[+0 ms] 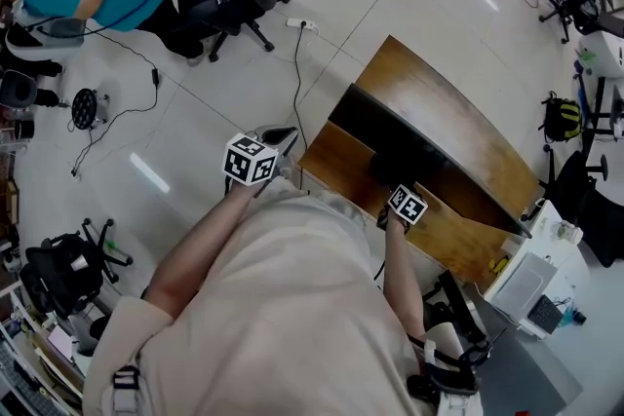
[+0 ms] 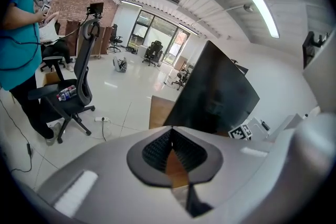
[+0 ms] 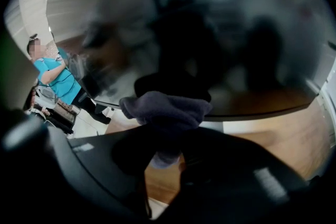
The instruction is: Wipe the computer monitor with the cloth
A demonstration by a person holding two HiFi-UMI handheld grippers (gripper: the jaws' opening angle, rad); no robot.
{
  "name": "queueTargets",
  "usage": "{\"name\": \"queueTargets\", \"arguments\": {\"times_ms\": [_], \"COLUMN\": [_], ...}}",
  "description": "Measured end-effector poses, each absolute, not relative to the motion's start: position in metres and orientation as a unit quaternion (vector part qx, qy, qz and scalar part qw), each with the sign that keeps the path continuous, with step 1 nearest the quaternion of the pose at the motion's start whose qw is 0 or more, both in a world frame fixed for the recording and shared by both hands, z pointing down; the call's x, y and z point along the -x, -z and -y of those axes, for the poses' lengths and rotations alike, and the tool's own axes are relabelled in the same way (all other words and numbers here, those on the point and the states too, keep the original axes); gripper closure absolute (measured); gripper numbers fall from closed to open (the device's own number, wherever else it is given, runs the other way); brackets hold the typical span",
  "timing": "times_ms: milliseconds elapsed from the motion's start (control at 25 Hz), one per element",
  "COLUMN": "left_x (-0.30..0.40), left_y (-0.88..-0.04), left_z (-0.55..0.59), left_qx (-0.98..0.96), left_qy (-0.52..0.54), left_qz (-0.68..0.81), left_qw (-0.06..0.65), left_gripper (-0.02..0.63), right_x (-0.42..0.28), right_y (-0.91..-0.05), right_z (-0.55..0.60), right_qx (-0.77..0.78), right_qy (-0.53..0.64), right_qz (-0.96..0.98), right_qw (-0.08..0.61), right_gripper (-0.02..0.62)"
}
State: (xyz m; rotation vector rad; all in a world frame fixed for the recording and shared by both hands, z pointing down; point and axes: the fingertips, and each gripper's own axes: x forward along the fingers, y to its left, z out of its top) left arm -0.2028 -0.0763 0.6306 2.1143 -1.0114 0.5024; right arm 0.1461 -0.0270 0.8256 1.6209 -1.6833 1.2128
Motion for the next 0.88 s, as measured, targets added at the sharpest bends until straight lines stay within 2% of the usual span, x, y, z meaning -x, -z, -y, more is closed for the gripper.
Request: {"name": "queueTargets", "arguments": {"times_ms": [880], "left_x": [0.279], "left_y": [-0.641], "left_z": [0.095], "left_qx": [-0.830], "left_qy": [-0.213], "left_qz": [0.365], "left_qw": [0.364], "left_gripper": [0.607], "right_x": [0.012], "right_y": [-0.820], "right_z": [0.078], "right_qx": [-0.556], "right_qy": [-0.440], "right_qz": [0.664], "right_qw": [0.240], "right_gripper": [0.477]}}
